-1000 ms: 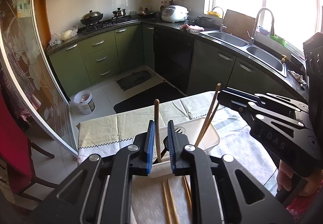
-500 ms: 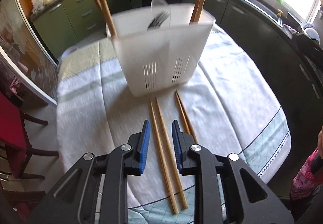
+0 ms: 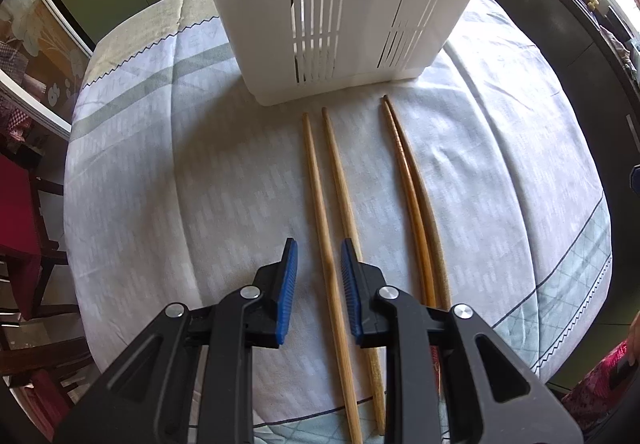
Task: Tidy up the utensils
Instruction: 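Move both grippers down to the chopsticks and close the left gripper on one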
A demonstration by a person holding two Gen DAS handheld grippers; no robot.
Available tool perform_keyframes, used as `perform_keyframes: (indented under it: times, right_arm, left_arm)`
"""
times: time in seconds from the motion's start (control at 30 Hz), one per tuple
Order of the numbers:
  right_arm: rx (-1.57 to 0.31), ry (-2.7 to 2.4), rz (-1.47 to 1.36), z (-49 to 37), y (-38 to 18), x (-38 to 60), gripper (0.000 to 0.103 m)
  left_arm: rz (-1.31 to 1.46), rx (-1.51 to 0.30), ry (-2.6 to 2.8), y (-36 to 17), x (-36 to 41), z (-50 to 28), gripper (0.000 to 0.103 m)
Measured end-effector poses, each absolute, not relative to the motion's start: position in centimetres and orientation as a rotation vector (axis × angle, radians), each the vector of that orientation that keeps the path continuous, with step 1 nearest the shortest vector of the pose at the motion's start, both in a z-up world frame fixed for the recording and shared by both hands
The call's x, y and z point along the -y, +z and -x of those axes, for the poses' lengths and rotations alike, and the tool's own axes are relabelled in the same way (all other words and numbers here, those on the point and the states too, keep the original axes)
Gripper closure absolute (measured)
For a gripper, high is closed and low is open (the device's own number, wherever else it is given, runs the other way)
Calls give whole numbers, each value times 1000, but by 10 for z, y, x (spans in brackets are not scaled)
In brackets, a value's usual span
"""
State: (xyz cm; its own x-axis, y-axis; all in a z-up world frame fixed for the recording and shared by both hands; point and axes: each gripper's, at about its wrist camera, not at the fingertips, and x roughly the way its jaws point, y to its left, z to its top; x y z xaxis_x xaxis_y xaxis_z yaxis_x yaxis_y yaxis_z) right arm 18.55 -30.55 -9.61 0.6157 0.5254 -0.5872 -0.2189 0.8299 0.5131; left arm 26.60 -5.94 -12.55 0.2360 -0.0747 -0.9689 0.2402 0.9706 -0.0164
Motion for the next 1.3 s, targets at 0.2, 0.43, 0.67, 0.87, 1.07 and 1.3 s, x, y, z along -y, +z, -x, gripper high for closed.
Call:
perform_keyframes:
  times: [0.2,0.43,0.67,0.87,1.07,1.3]
  right_arm:
    - [-826,455,-421,-191,-102,297,74]
    - [-889,484,-380,-205,-110,272,66]
    - [-985,485,-244,-237,-130,212,66]
    - [-1039,457,-110,-255,-153,168,68]
    - [-1048,412,-33,-264,-162,149,70]
    - [-1045,394,25,-262,-168,134,70]
  left_arm:
    - [-152,-1331,-210,-138,65,-267,83]
    - [-158,-1329,-204,-146,65,-270,93]
    - [-136,-1323,-181,-149,43,-276,94]
    - [-131,-1317,-170,-152,25,-278,94]
    - [-135,-1302,-184,-153,18,-281,93]
    - [-140,-1288,-191,-150,23,-277,93]
